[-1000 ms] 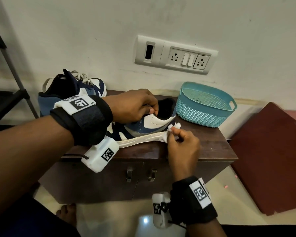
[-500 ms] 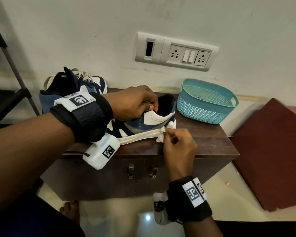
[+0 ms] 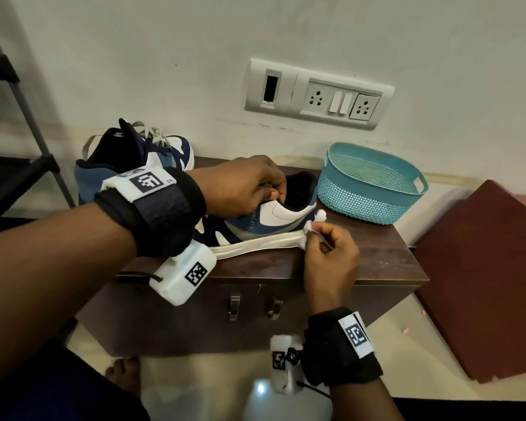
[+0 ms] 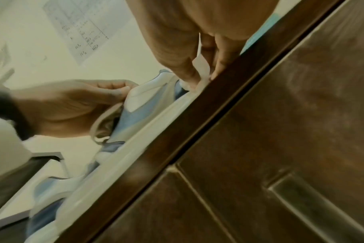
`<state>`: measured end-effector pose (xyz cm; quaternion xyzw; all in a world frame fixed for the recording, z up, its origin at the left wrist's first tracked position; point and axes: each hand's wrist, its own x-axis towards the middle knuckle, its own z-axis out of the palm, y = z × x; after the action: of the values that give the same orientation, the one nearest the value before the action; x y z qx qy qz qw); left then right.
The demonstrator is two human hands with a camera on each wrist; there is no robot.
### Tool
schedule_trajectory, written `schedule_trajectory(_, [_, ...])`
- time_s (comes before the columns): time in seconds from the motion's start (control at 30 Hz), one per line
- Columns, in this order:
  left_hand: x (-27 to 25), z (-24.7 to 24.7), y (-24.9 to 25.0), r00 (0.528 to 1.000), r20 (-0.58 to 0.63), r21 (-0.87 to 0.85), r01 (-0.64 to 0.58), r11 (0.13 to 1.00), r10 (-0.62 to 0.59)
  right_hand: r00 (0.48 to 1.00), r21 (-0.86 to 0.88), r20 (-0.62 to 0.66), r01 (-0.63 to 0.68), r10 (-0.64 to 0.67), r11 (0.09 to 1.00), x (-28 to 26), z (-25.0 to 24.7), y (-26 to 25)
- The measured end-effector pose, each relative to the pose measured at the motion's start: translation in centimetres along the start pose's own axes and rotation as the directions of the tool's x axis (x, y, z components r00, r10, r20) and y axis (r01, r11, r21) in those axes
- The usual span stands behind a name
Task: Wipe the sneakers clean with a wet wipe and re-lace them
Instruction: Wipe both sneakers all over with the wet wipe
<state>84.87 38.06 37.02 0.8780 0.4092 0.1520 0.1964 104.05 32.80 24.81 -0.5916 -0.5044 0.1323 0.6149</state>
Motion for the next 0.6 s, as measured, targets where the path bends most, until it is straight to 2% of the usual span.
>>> schedule_trajectory(0.1, [-0.1, -0.1, -0.2, 1.0, 0.006, -0.017, -0.006, 1.0, 0.006, 0.995, 0.201, 0.088, -0.069, 0.053, 0.977, -0.3, 0.2, -1.0])
schedule_trajectory(0.2, [-0.1, -0.1, 0.0, 0.999, 0.032, -0.018, -0.023, 1.0, 0.023, 0.983, 0.362, -0.051, -0.144, 0.174, 0.921, 2.2, -0.2, -1.5])
schedule_trajectory(0.27, [0.0, 0.1, 0.2, 0.998, 0.041, -0.016, -0.037, 0.999, 0.038, 0.98, 0.363, -0.063, -0.154, 0.189, 0.919, 3.3, 0.1, -2.1])
schedule_trajectory(0.47, [-0.2, 0.0, -0.2, 0.998, 0.043, -0.024, -0.043, 0.999, 0.044, 0.998, 0.347, 0.004, -0.061, 0.064, 0.936, 1.5, -0.2, -2.7])
schedule_trajectory(0.6, [-0.2, 0.1, 0.0, 0.998, 0.046, -0.011, -0.049, 0.999, 0.049, 0.995, 0.341, 0.022, -0.101, 0.099, 0.935, 3.5, -0.5, -2.2])
